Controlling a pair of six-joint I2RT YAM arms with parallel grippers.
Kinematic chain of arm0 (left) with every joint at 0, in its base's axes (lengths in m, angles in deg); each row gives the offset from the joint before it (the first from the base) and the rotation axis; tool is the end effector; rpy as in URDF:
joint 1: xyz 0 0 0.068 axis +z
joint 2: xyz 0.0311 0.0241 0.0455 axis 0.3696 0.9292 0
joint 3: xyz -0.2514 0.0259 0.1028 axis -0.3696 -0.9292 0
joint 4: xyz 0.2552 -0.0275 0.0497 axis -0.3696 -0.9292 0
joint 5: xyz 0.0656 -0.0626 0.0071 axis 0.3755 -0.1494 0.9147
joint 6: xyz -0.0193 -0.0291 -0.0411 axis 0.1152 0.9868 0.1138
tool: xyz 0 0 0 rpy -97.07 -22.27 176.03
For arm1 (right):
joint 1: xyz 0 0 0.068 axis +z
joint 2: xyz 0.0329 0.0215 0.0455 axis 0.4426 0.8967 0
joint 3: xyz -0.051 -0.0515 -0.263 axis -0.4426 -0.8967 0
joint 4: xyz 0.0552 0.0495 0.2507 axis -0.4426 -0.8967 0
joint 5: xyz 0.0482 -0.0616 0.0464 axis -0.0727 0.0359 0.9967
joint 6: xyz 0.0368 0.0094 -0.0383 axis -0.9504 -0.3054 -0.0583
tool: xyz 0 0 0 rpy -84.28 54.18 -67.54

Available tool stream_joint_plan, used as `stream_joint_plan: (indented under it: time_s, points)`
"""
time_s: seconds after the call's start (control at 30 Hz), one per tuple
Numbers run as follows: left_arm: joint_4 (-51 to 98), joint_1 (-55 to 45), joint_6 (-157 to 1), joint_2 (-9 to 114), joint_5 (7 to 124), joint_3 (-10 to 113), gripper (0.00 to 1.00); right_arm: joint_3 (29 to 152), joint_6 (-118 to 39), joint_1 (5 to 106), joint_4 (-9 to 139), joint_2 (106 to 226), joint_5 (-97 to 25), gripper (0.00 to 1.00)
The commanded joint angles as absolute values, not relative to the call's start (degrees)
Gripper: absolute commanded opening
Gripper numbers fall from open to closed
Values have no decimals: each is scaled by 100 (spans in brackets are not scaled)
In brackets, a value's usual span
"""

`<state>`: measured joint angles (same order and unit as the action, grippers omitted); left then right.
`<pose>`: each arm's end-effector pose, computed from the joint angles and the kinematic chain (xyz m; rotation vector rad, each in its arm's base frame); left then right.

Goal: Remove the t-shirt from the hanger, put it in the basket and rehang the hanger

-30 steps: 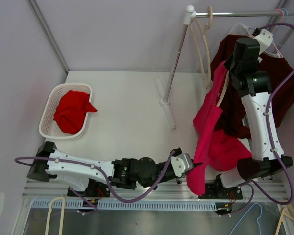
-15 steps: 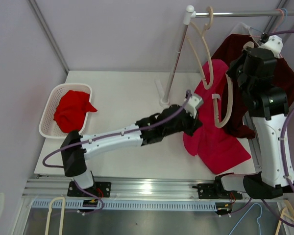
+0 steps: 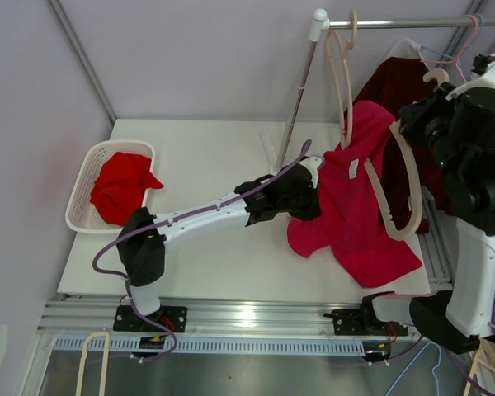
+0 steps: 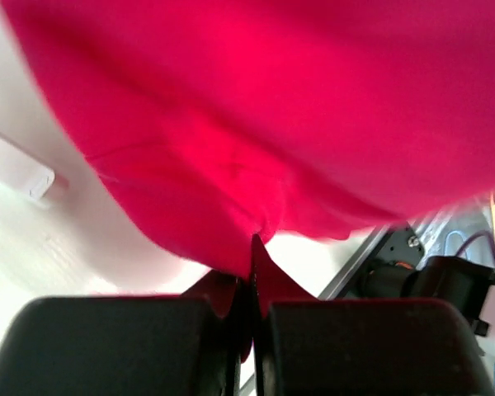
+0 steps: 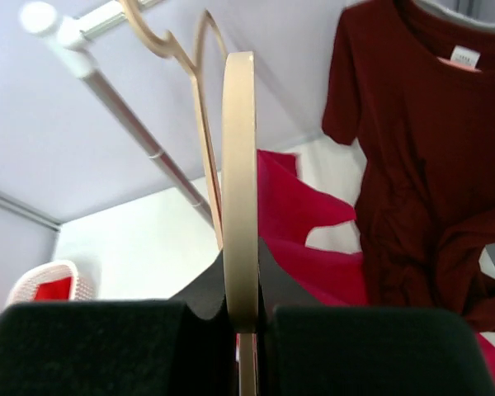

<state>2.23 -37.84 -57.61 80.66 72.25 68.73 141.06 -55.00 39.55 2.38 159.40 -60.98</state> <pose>0.2150 -0.3673 0.3070 0.5679 2.2415 -0.9078 0.1581 0.0266 0.5759 0.3551 1.7273 0.1926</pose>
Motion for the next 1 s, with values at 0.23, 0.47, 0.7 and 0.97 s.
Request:
stream_joint_plan:
  time_s: [0.23,0.47,0.7,0.97]
  points:
    - [-185,-3720,-5342,8430,7302,6914,1,14714,-5460,3954,-201,15611,-5858,0]
    - [394,-3079,-4647,7790,7949,5369,1,14286,-5328,3945,-474,15340,-5796,0]
    - [59,-2719,-4454,6823,8754,4770,1,13018,-5311,3954,-525,14636,-4988,0]
    - [121,-2269,-4707,5489,8560,4408,1,12650,-5152,3954,-451,14364,-5460,0]
